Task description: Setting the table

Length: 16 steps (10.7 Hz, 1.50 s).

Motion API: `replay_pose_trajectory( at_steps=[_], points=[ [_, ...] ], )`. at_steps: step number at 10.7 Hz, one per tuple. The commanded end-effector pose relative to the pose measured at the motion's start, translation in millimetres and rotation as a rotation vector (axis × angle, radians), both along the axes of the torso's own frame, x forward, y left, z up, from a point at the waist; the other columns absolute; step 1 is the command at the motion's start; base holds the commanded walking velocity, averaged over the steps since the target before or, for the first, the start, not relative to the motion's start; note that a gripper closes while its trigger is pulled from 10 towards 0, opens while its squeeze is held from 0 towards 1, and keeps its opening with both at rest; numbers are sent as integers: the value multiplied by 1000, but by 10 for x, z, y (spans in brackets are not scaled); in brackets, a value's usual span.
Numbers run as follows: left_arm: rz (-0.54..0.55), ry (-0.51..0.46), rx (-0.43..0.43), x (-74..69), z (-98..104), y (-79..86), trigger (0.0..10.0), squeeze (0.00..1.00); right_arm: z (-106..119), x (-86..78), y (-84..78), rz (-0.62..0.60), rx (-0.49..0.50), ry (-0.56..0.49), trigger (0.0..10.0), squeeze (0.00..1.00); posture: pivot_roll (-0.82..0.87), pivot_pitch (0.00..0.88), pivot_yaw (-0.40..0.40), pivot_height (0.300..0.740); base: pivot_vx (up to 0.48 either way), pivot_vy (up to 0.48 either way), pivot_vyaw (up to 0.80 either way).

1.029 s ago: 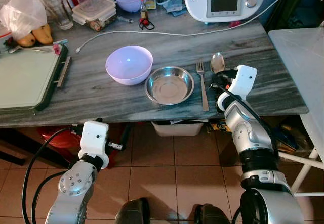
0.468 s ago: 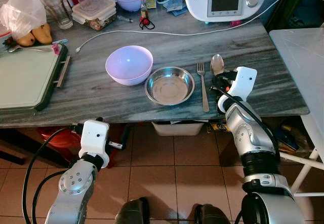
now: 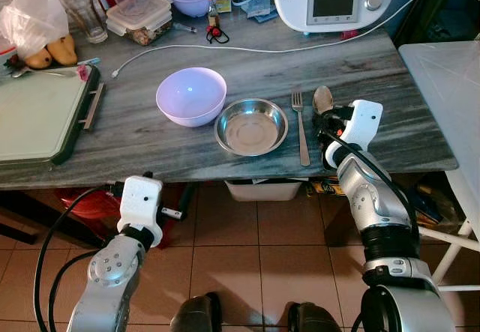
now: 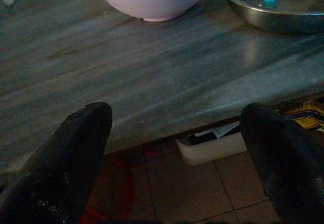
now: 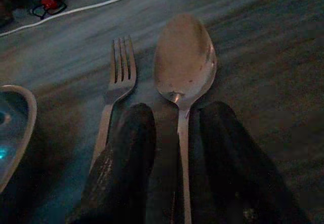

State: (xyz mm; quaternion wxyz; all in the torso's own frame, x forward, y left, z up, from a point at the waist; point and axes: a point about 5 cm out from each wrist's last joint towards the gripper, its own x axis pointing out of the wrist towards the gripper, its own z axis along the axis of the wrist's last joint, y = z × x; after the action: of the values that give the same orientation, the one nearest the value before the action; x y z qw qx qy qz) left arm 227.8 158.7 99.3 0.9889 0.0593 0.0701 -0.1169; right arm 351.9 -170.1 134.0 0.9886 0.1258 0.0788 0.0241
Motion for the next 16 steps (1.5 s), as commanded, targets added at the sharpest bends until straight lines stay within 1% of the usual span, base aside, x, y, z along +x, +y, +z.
replay_pose_trajectory(
  at_steps=[1,3,4,5,6,7,8,9,11,12,13,14,16],
  points=[
    [3,11,9,-4,-23,16,10000,0,-316,-120,-53,-16,1,133,10000,1000,87,171,113,740,0,0,0],
    [5,4,4,21,-23,1,10000,0,-135,-113,-65,-18,5,4,10000,1000,76,154,109,740,0,0,0],
    [6,2,0,30,-24,-6,10000,0,-40,-114,-73,-25,-15,-62,10000,1000,72,149,108,740,0,0,0],
    [6,0,-2,35,-23,-12,10000,0,53,-112,-98,-46,-55,-121,10000,1000,70,148,109,740,0,0,0],
    [2,-2,-7,36,-22,-20,10000,0,245,-97,-184,-108,-116,-226,10000,1000,69,148,112,740,0,0,0],
    [1,-3,-7,37,-22,-19,10000,0,351,-83,-217,-125,-143,-277,10000,1000,69,147,114,740,0,0,0],
    [0,-4,-9,40,-22,-20,10000,0,412,-76,-231,-132,-166,-305,10000,1000,68,146,113,740,0,0,0],
    [-1,-6,-10,46,-19,-23,10000,0,406,-77,-255,-147,-181,-298,10000,1000,67,146,110,740,0,0,0],
    [5,-2,-12,16,-26,-11,10000,0,192,-128,-470,-244,-304,-166,10000,1000,73,157,111,740,0,0,0],
    [4,6,-11,-21,-35,-5,10000,0,133,-143,-540,-264,-336,-124,10000,1000,75,165,115,740,0,0,0],
    [-2,13,-8,-48,-35,-1,10000,0,76,-102,-617,-274,-361,-52,10000,1000,81,176,119,740,0,0,0],
    [-4,15,-3,-61,-32,16,10000,0,57,-79,-615,-267,-347,-27,10000,1000,88,185,122,740,0,0,0],
    [-4,21,5,-69,-30,36,10000,0,50,-11,-547,-227,-341,-1,10000,1000,92,192,123,740,0,0,0]
  ],
)
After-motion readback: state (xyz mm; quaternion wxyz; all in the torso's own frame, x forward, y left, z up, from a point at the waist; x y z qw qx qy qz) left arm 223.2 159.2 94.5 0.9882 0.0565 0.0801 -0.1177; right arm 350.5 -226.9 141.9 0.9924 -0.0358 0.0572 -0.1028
